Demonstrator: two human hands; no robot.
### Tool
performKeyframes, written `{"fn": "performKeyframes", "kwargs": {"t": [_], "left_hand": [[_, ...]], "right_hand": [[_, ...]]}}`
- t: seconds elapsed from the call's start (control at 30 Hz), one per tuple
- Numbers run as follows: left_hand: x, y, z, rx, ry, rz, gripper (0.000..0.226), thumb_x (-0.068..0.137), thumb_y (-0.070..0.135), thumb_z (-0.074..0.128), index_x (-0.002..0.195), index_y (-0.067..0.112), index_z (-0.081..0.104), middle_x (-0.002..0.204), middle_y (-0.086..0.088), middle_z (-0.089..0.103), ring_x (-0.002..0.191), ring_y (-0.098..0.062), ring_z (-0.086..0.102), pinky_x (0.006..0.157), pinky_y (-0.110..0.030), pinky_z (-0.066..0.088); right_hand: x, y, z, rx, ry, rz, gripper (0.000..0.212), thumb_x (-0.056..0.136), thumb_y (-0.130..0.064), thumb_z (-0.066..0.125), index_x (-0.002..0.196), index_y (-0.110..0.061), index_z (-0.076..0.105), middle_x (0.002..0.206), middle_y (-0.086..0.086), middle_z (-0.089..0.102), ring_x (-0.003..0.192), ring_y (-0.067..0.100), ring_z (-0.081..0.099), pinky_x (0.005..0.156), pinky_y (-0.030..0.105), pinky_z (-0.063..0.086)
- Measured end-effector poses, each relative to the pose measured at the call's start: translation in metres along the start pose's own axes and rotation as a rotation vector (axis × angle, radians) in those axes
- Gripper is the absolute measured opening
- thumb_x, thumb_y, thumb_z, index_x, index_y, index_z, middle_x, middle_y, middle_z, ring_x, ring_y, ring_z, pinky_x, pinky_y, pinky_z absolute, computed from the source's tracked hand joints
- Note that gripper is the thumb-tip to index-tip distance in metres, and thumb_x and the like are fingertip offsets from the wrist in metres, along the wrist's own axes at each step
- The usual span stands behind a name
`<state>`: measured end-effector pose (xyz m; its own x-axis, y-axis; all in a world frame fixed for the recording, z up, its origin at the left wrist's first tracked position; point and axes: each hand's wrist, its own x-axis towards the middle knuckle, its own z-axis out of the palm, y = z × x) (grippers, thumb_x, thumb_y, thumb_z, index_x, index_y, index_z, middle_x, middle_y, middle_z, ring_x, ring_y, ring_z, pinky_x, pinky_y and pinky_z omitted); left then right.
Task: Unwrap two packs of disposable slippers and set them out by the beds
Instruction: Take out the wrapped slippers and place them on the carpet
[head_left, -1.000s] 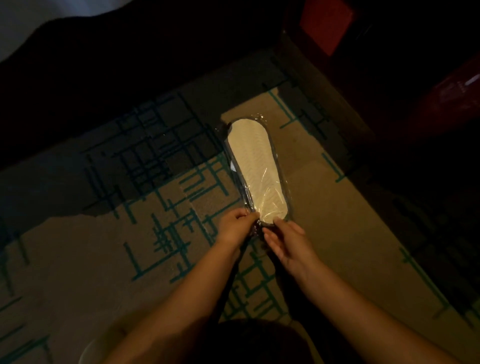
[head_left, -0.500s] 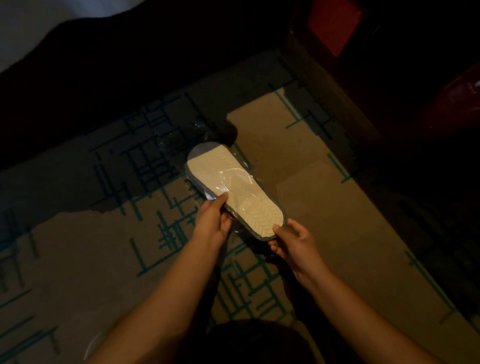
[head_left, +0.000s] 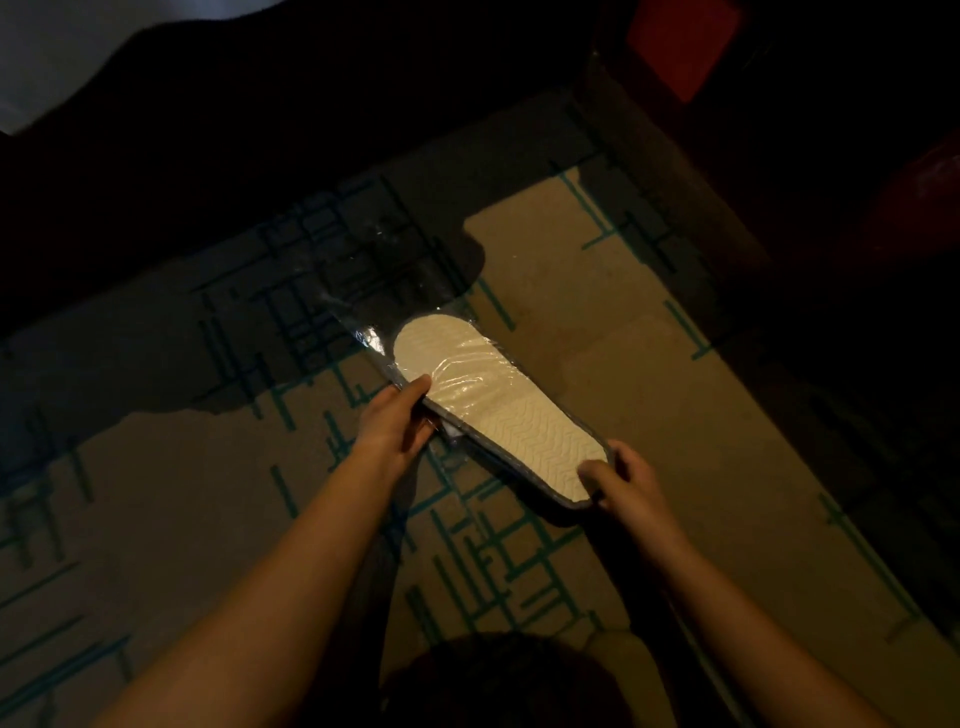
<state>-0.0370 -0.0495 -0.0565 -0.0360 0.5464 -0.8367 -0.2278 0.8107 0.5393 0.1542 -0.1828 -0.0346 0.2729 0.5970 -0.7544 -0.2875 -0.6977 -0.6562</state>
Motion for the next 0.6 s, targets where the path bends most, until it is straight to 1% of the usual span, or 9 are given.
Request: {"fn": "performKeyframes", "kwargs": {"t": [0.07, 0.1, 0.17, 0.23, 0.33, 0.4, 0.5, 0.57, 0.6], "left_hand": [[-0.002, -0.003, -0.001, 0.020, -0.043, 0.003, 0.007, 0.085, 0.018, 0.061, 0.079, 0.017, 0.057, 0.080, -0.001, 0.064, 0.071, -0.012, 0.063, 0.058, -0.023, 0.054], [-0.004, -0.005, -0.002, 0.002, -0.067, -0.004, 0.005, 0.085, 0.020, 0.060, 0.081, 0.017, 0.058, 0.081, -0.001, 0.065, 0.070, -0.011, 0.065, 0.058, -0.023, 0.056], [-0.007, -0.008, -0.002, -0.073, -0.131, -0.020, 0.012, 0.087, 0.026, 0.056, 0.093, 0.016, 0.058, 0.084, -0.001, 0.065, 0.073, -0.012, 0.065, 0.066, -0.026, 0.057], [-0.009, -0.010, -0.001, -0.106, -0.161, -0.036, 0.020, 0.087, 0.030, 0.053, 0.102, 0.017, 0.056, 0.085, 0.000, 0.063, 0.076, -0.013, 0.061, 0.068, -0.027, 0.052], [-0.009, -0.007, -0.004, -0.097, -0.125, -0.073, 0.023, 0.088, 0.022, 0.053, 0.110, 0.014, 0.054, 0.088, -0.003, 0.063, 0.082, -0.016, 0.060, 0.073, -0.031, 0.051], [-0.003, -0.001, -0.009, -0.138, -0.071, -0.090, 0.029, 0.088, 0.019, 0.056, 0.115, 0.012, 0.052, 0.089, -0.006, 0.063, 0.081, -0.017, 0.062, 0.065, -0.032, 0.055], [0.006, 0.009, -0.022, -0.124, 0.008, -0.069, 0.011, 0.087, 0.020, 0.057, 0.096, 0.013, 0.057, 0.068, -0.001, 0.066, 0.061, -0.009, 0.063, 0.043, -0.022, 0.053], [0.011, 0.014, -0.034, -0.087, 0.033, -0.027, 0.005, 0.085, 0.019, 0.060, 0.081, 0.016, 0.059, 0.051, 0.005, 0.066, 0.044, -0.003, 0.060, 0.039, -0.016, 0.049], [0.014, 0.016, -0.041, -0.078, 0.049, -0.005, 0.006, 0.083, 0.019, 0.062, 0.078, 0.017, 0.060, 0.052, 0.005, 0.067, 0.043, -0.002, 0.060, 0.040, -0.016, 0.050]], "right_hand": [[0.009, -0.004, -0.004, -0.128, -0.025, -0.106, 0.030, 0.089, -0.010, 0.056, 0.118, -0.018, 0.052, 0.099, -0.002, 0.058, 0.079, 0.002, 0.054, 0.047, 0.004, 0.044], [0.013, -0.007, -0.003, -0.194, -0.070, -0.120, 0.034, 0.088, -0.010, 0.058, 0.121, -0.015, 0.053, 0.105, 0.001, 0.060, 0.083, 0.003, 0.056, 0.050, 0.003, 0.045], [0.018, -0.012, 0.004, -0.257, -0.140, -0.097, 0.034, 0.088, -0.010, 0.058, 0.122, -0.010, 0.054, 0.107, 0.007, 0.064, 0.085, 0.008, 0.061, 0.058, 0.008, 0.051], [0.022, -0.015, 0.008, -0.230, -0.165, -0.079, 0.033, 0.088, -0.007, 0.058, 0.120, -0.008, 0.055, 0.102, 0.009, 0.066, 0.078, 0.008, 0.064, 0.061, 0.013, 0.053], [0.023, -0.018, 0.004, -0.181, -0.214, -0.077, 0.025, 0.087, -0.005, 0.057, 0.110, -0.017, 0.059, 0.093, 0.003, 0.067, 0.068, 0.001, 0.067, 0.058, 0.014, 0.054], [0.020, -0.019, -0.004, -0.169, -0.259, -0.053, 0.026, 0.087, -0.003, 0.057, 0.108, -0.019, 0.058, 0.093, 0.002, 0.066, 0.071, 0.003, 0.066, 0.058, 0.015, 0.055], [0.017, -0.017, -0.016, -0.180, -0.304, -0.023, 0.029, 0.087, 0.000, 0.054, 0.113, -0.013, 0.056, 0.090, -0.002, 0.065, 0.068, 0.000, 0.066, 0.056, 0.014, 0.054], [0.017, -0.012, -0.024, -0.177, -0.322, 0.002, 0.030, 0.087, 0.000, 0.054, 0.115, -0.010, 0.055, 0.092, -0.002, 0.065, 0.068, -0.001, 0.068, 0.056, 0.014, 0.053], [0.017, -0.010, -0.027, -0.158, -0.328, 0.017, 0.030, 0.087, 0.000, 0.053, 0.116, -0.009, 0.055, 0.093, -0.001, 0.066, 0.068, -0.002, 0.068, 0.057, 0.014, 0.053]]}}
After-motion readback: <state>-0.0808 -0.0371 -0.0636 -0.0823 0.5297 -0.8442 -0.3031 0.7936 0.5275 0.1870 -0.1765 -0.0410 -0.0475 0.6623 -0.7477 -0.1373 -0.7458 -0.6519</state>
